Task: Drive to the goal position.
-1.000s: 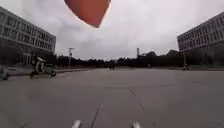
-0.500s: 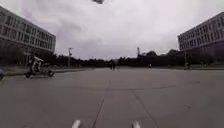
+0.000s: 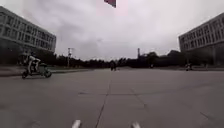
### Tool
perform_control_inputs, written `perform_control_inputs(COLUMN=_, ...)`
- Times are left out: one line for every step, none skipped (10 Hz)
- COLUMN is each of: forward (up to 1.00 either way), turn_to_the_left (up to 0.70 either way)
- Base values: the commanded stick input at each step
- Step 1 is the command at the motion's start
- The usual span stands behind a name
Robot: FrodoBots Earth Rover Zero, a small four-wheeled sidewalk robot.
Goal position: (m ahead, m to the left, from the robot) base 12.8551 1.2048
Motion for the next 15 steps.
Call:
perform_control_inputs(forward=0.70, turn_to_the_left=0.00)
perform_control_inputs(forward=0.70, turn_to_the_left=0.00)
perform_control_inputs(forward=0.70, turn_to_the_left=0.00)
perform_control_inputs(forward=0.70, turn_to_the_left=0.00)
perform_control_inputs(forward=0.70, turn_to_the_left=0.00)
perform_control_inputs(forward=0.70, turn_to_the_left=0.00)
perform_control_inputs(forward=0.70, turn_to_the_left=0.00)
perform_control_inputs(forward=0.70, turn_to_the_left=0.00)
perform_control_inputs(forward=0.70, turn_to_the_left=0.00)
perform_control_inputs(forward=0.70, turn_to_the_left=0.00)
perform_control_inputs(forward=0.70, turn_to_the_left=0.00)
perform_control_inputs(forward=0.70, turn_to_the_left=0.00)
perform_control_inputs(forward=0.70, turn_to_the_left=0.00)
perform_control_inputs(forward=0.70, turn_to_the_left=0.00)
perform_control_inputs(forward=0.70, turn_to_the_left=0.00)
